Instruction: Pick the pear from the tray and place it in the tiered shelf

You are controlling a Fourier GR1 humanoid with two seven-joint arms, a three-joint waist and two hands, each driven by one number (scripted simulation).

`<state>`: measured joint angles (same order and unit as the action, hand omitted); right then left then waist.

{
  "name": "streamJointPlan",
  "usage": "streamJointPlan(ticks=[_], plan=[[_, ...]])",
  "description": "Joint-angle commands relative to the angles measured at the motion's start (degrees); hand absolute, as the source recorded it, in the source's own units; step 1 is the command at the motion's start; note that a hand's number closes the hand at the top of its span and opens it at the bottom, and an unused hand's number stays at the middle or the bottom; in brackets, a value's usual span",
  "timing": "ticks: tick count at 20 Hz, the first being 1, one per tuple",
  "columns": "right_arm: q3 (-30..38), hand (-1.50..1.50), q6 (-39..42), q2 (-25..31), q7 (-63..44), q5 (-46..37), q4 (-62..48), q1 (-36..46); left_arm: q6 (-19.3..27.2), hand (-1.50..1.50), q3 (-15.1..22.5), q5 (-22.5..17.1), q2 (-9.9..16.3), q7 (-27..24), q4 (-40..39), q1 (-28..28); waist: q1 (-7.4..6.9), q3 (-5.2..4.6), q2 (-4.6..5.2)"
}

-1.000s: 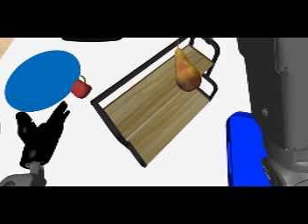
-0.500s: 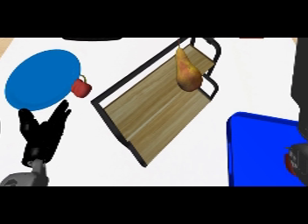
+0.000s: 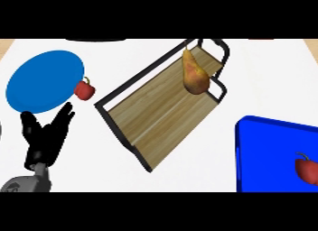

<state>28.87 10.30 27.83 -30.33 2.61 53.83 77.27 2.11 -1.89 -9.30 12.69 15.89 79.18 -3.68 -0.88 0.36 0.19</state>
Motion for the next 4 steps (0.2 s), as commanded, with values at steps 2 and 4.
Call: streamJointPlan(ticks=[2,4], plan=[[4.21,-1.50,7.64,9.05,2.29,4.29,-9.20,1.42,-2.54,0.00,-0.87,-1.23,1.04,1.08,-2.94,-0.57,-0.08,-0.36,0.27],[4.12,-1.50,9.41,9.92,7.72,3.65,-14.88,1.21,-1.64,0.00,0.60,-0.54,-0.49,0.77,0.45,1.64,-1.12,-0.34,0.50]])
